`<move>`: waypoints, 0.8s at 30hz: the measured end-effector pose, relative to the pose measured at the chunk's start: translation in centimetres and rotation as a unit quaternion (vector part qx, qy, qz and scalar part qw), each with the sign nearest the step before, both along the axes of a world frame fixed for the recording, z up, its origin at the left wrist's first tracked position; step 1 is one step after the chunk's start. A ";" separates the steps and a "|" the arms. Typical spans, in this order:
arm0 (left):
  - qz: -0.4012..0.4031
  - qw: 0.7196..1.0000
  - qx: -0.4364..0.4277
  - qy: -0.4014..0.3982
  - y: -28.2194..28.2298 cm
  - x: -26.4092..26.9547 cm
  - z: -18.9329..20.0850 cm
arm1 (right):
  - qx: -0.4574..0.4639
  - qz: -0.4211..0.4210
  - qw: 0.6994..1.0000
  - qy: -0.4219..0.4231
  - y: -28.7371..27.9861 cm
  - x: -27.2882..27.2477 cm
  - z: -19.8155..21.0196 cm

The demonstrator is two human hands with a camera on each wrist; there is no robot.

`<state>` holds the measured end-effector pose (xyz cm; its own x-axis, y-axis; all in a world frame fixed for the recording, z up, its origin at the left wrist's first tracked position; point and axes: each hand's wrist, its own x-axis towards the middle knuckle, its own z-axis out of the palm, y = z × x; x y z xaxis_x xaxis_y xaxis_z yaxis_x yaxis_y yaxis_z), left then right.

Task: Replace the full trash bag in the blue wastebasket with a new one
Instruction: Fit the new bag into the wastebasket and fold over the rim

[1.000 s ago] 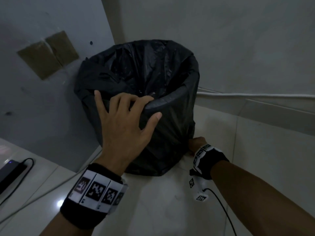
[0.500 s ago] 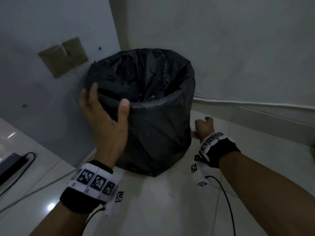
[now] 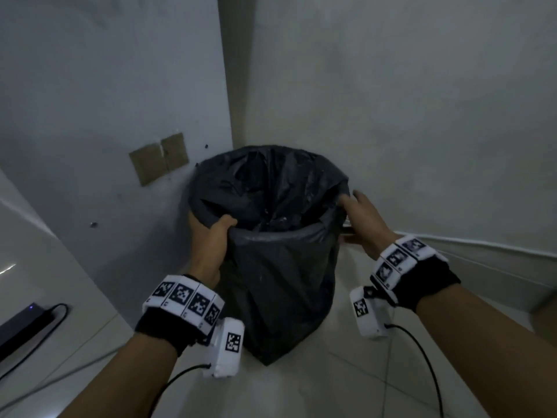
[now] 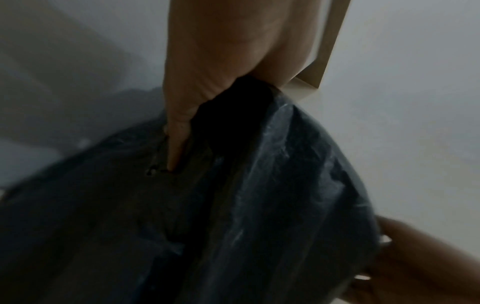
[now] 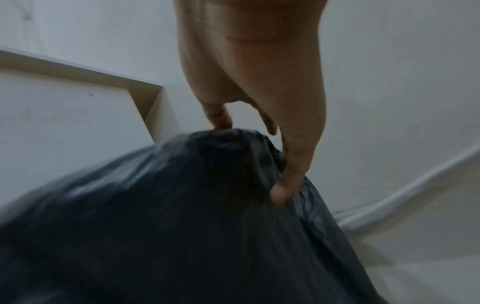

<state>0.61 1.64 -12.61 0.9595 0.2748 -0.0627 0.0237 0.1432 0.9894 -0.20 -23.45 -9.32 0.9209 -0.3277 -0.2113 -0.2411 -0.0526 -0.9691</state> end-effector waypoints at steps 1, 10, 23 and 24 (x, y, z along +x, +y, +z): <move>-0.010 1.000 0.008 0.011 0.6 0.4 0.1 | 0.009 0.013 1.000 0.006 -0.4 -0.2 0.0; -0.104 0.986 0.088 0.093 1.9 3.7 1.5 | -0.025 0.087 0.991 0.101 -1.3 0.4 1.7; -0.138 0.981 0.120 0.068 3.9 6.0 0.9 | 0.035 0.082 0.985 0.145 0.5 1.8 1.2; -0.131 0.982 0.117 0.066 4.1 6.0 1.0 | 0.024 0.085 0.985 0.151 0.7 1.5 1.3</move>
